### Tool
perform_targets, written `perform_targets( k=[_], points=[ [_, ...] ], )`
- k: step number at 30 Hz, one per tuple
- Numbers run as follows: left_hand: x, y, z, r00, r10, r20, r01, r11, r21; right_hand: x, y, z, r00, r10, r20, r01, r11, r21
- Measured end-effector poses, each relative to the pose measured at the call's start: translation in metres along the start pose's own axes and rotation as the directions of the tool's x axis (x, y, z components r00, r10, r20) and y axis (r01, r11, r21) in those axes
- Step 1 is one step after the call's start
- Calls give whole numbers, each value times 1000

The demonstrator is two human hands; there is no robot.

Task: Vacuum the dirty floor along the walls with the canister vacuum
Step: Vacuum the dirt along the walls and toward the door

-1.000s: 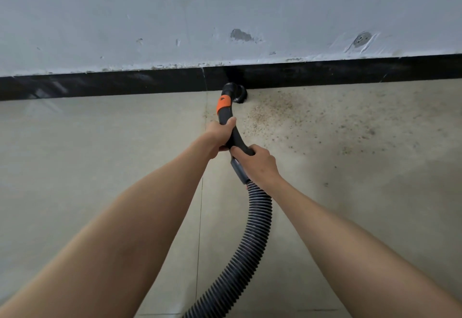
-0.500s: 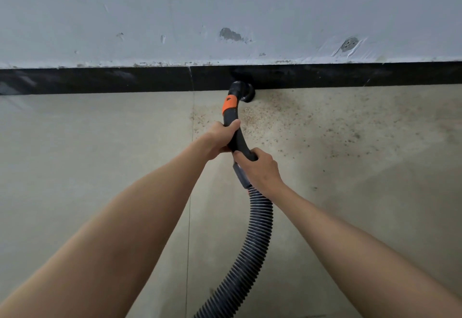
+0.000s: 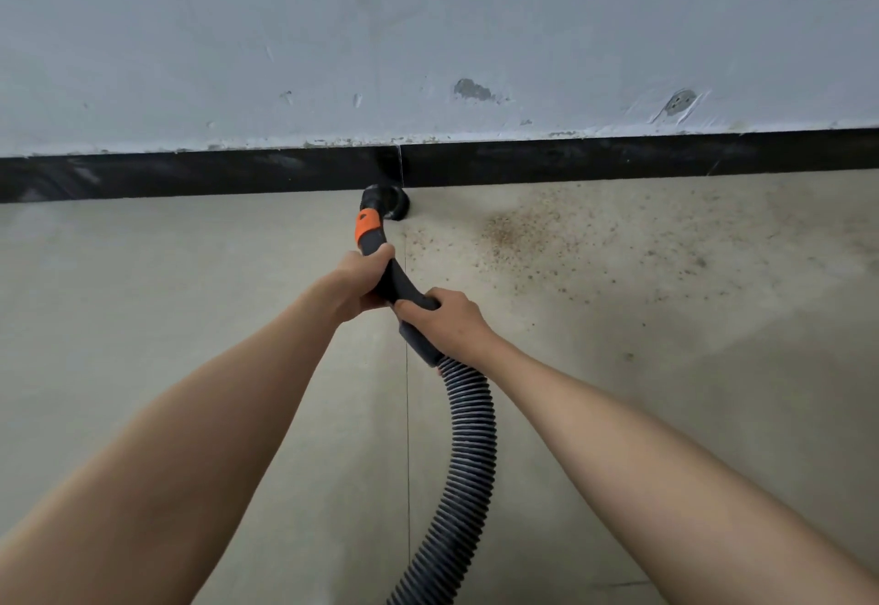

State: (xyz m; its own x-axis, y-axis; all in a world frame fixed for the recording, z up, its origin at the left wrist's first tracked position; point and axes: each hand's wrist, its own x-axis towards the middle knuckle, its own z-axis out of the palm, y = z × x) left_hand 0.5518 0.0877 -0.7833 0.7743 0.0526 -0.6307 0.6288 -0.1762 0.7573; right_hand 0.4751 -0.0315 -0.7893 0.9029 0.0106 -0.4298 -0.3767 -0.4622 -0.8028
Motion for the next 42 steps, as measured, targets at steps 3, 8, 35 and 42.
perform_targets(
  k=[3,8,35,42],
  points=[
    [-7,-7,4,1000,-9,0,9,1000,19,-11,5,1,999,10,31,-10,1000,6],
    [-15,-12,24,999,-45,19,42,991,130,-27,21,-15,1000,12,26,-13,1000,23],
    [-8,4,132,991,2,131,-31,976,216,-29,71,-74,980,86,-178,-82,996,27],
    [-2,1,88,999,36,22,-40,977,207,-14,49,-49,997,48,-61,-44,997,64]
  ],
)
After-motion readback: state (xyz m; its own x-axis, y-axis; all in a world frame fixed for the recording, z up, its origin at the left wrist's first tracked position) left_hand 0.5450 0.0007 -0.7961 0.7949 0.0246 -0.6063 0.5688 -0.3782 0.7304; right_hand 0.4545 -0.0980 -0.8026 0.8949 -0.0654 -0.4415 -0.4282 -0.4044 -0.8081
